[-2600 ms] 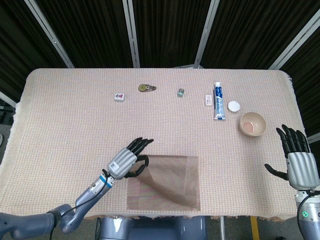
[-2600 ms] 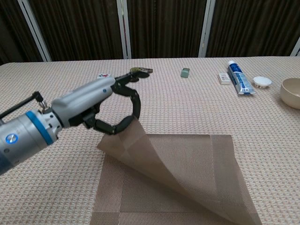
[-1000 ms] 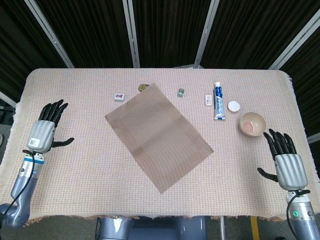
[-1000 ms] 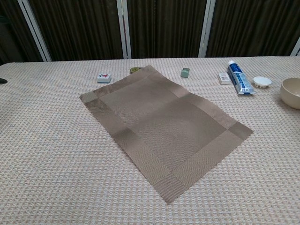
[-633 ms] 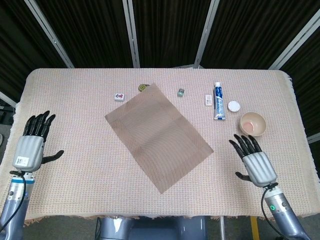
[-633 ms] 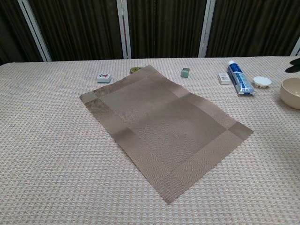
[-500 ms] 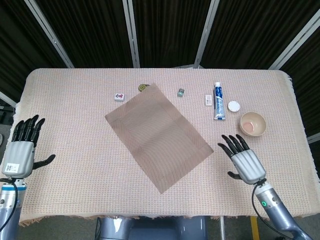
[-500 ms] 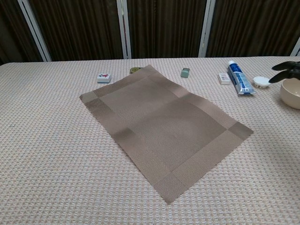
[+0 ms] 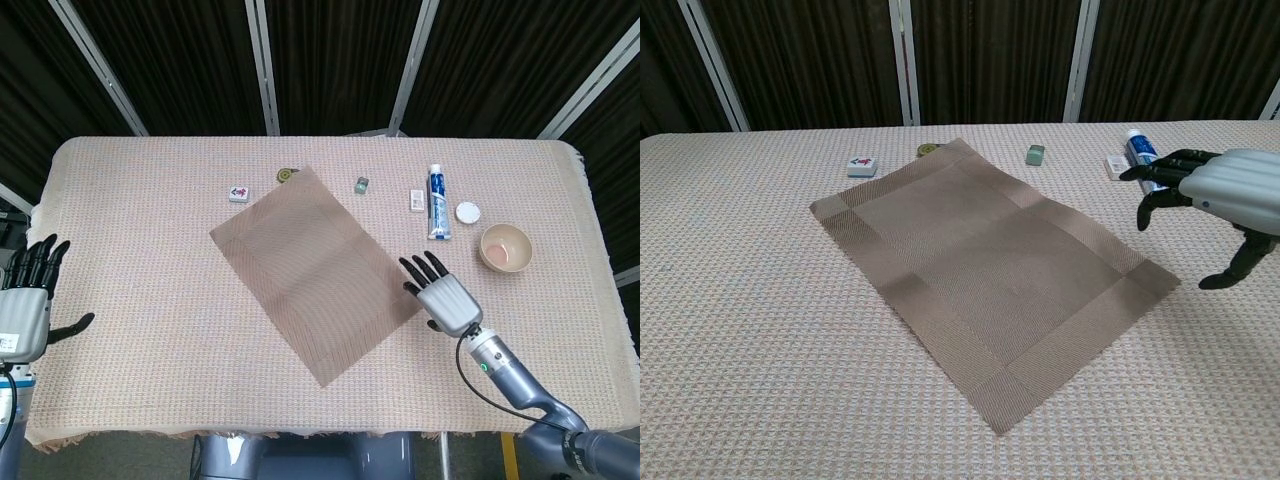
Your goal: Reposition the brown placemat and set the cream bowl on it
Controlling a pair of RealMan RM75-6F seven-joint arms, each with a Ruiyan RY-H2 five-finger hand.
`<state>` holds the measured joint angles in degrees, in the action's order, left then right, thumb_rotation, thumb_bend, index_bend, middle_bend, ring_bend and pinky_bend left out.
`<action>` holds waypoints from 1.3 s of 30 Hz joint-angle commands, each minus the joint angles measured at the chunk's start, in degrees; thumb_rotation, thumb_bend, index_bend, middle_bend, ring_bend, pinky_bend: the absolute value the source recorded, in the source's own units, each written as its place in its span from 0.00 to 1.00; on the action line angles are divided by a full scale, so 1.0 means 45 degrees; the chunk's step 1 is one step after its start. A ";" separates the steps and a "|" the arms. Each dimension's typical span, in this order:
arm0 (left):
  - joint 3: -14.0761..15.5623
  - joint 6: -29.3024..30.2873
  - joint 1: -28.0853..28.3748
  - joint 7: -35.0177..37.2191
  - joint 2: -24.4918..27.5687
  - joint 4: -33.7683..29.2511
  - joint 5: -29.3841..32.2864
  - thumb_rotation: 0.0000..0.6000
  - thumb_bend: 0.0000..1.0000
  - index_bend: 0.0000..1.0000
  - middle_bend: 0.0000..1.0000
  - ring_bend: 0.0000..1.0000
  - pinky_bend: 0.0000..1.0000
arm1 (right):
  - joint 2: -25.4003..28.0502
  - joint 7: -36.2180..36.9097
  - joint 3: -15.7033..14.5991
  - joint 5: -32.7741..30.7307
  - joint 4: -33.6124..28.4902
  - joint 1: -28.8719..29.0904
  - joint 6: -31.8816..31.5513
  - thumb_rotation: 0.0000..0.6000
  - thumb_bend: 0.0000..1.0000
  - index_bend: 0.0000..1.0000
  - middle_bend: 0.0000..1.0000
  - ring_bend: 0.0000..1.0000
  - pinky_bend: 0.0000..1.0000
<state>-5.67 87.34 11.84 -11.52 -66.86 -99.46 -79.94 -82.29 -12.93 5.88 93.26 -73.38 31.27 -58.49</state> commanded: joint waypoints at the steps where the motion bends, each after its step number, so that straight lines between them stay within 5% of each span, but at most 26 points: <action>1: -0.0056 -0.0138 0.0044 0.0074 -0.0035 0.0089 0.0075 1.00 0.00 0.00 0.00 0.00 0.00 | -0.0857 0.0529 -0.0177 0.0104 0.1333 0.0496 0.0402 1.00 0.01 0.32 0.00 0.00 0.00; 14: -0.0217 -0.0730 0.0212 0.0230 -0.0228 0.0582 0.0372 1.00 0.00 0.00 0.00 0.00 0.00 | -0.2181 0.1866 -0.0751 0.0422 0.3887 0.0888 0.0097 1.00 0.01 0.33 0.02 0.00 0.00; 39: -0.0288 -0.1010 0.0155 0.0465 -0.0136 0.0551 0.0422 1.00 0.00 0.00 0.00 0.00 0.00 | -0.3397 0.2818 -0.0721 0.0188 0.5445 0.1436 -0.0619 1.00 0.02 0.35 0.06 0.00 0.00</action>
<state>-6.98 82.82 12.53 -9.47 -67.47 -96.96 -78.02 -97.40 -0.59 2.54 94.02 -49.15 37.60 -60.95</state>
